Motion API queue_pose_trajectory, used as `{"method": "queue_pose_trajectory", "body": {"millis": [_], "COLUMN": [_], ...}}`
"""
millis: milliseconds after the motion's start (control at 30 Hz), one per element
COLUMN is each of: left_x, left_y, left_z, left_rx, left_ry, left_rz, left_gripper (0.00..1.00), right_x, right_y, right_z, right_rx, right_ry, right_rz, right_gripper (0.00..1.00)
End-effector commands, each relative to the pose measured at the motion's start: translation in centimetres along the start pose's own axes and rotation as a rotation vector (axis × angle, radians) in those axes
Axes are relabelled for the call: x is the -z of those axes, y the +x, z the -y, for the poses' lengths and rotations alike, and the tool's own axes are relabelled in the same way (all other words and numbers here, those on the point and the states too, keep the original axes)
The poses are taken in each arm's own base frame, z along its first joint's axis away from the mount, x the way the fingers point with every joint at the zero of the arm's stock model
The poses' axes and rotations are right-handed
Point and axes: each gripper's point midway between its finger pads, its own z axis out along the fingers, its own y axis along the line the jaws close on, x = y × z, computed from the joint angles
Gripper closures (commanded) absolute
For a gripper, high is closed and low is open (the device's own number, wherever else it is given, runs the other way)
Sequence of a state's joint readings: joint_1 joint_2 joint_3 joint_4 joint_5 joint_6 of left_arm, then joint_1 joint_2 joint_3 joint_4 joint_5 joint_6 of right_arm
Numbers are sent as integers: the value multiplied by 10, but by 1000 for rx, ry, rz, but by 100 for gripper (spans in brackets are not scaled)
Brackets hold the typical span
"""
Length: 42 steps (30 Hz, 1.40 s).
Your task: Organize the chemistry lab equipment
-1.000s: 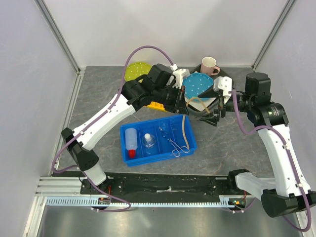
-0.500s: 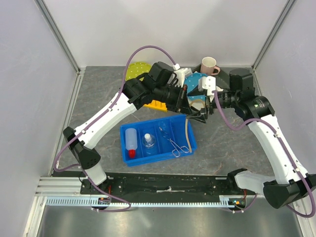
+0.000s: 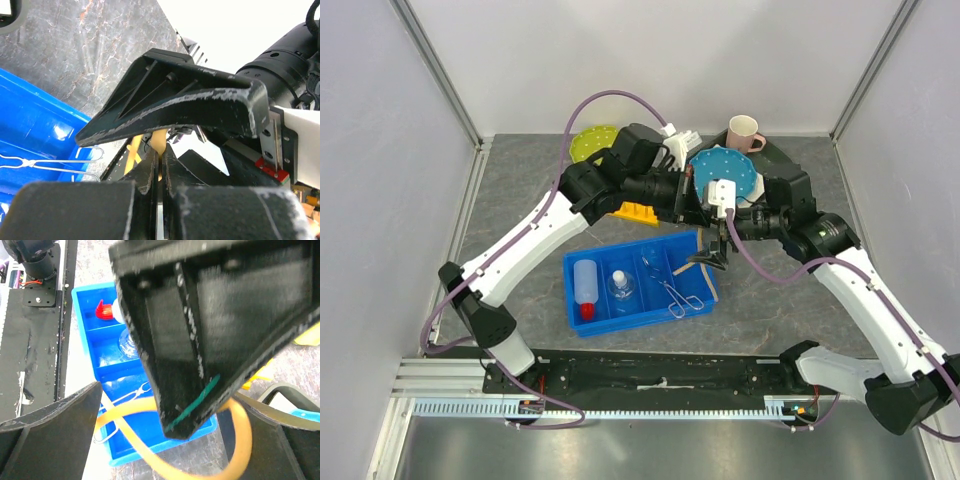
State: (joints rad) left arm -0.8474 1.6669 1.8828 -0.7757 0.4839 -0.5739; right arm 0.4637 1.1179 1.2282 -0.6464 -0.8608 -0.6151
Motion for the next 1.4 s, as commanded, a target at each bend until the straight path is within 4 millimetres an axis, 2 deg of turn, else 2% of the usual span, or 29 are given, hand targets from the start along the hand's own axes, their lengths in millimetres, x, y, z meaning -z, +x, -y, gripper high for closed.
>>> {"method": "queue_pose_trajectory", "body": {"millis": [0, 100, 267, 467, 700, 933, 1100, 1200, 1300, 1333, 1367], "left_x": [28, 34, 39, 40, 42, 47, 54, 55, 57, 60, 62], "left_y": [-20, -20, -21, -23, -31, -42, -44, -44, -44, -44, -44], "left_z": [19, 19, 16, 14, 3, -11, -15, -18, -23, -25, -25], "left_rx": [-2, 4, 11, 41, 106, 163, 199, 211, 222, 226, 230], "left_ry": [39, 41, 45, 61, 45, 17, 29, 35, 37, 39, 44], "left_rz": [118, 134, 153, 184, 267, 369, 420, 429, 441, 449, 452], "left_gripper": [98, 98, 98, 98, 98, 98, 98, 98, 98, 98, 98], "right_x": [7, 8, 3, -7, -12, -17, -24, -29, -32, -32, -32], "right_y": [-9, -7, -9, -12, -12, -4, 3, 6, 6, 7, 7], "right_z": [-2, -4, -14, -16, -4, -1, 2, 3, 5, 5, 5], "right_rx": [5, -28, -111, -205, -248, -298, -344, -363, -375, -381, -383], "right_ry": [38, 43, -4, -41, 6, 17, 23, 12, 8, 5, 4], "right_rz": [27, 32, 75, 141, 154, 155, 155, 155, 147, 146, 144], "right_gripper": [2, 3, 12, 21, 34, 56, 63, 71, 87, 96, 100]}}
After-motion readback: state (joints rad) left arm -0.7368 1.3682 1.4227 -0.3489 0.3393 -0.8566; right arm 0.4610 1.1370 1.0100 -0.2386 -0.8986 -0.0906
